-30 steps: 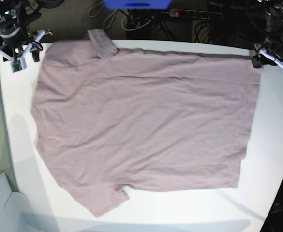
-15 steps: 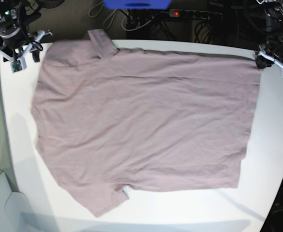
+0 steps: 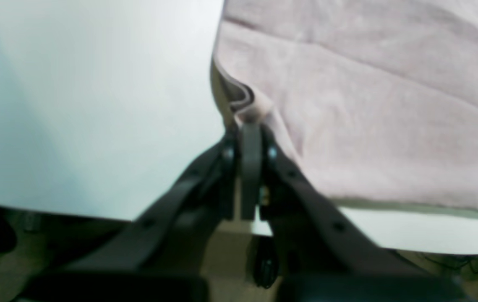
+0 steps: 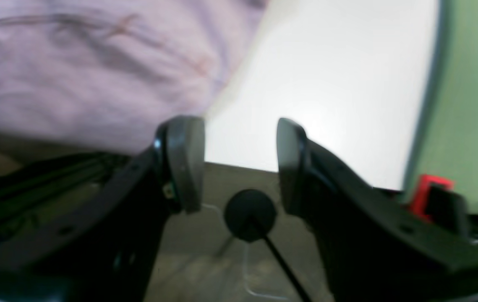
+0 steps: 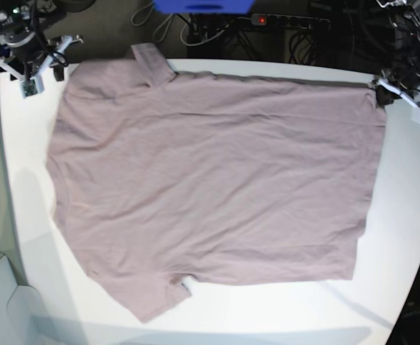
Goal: Layout the t-shirt on the table in an organized manner, then fold the t-shirt properly
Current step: 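Grasp the side edge of the t-shirt with both grippers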
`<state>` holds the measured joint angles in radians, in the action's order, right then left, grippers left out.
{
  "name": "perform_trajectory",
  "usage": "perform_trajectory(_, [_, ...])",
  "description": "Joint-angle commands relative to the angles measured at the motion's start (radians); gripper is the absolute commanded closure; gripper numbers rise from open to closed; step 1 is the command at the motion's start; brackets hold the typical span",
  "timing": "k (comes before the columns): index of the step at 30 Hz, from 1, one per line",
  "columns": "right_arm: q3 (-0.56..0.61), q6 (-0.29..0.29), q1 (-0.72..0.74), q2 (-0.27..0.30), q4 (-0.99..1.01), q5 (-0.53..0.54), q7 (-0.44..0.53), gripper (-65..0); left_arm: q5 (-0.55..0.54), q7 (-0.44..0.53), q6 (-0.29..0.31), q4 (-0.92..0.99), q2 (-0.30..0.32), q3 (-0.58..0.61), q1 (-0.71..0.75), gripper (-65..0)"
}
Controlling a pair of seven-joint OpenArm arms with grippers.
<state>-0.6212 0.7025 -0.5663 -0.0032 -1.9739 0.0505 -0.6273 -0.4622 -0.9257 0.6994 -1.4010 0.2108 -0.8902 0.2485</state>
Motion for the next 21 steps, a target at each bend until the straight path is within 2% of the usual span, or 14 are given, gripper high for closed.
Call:
perform_trajectory(1, [-0.012, -0.004, -0.014, -0.004, -0.015, 0.007, 0.016, -29.3, 0.001, -0.003, -0.001, -0.014, 0.012, -0.004, -0.001, -0.1])
perform_trajectory(7, [-0.002, -0.004, -0.03, -0.045, -0.014, 0.007, 0.016, -38.7, 0.001, -0.003, -0.001, -0.014, 0.012, -0.004, -0.002, -0.1])
perform_trajectory(15, [0.068, -0.004, -0.025, -0.051, 0.002, 0.007, 0.016, -38.9, 0.001, -0.003, -0.001, -0.011, 0.011, -0.004, -0.002, -0.1])
perform_trajectory(21, [0.079, -0.004, -0.01, -0.071, 0.058, 0.001, 0.016, -38.9, 0.0, -0.003, -0.001, -0.008, 0.011, -0.004, -0.002, -0.1])
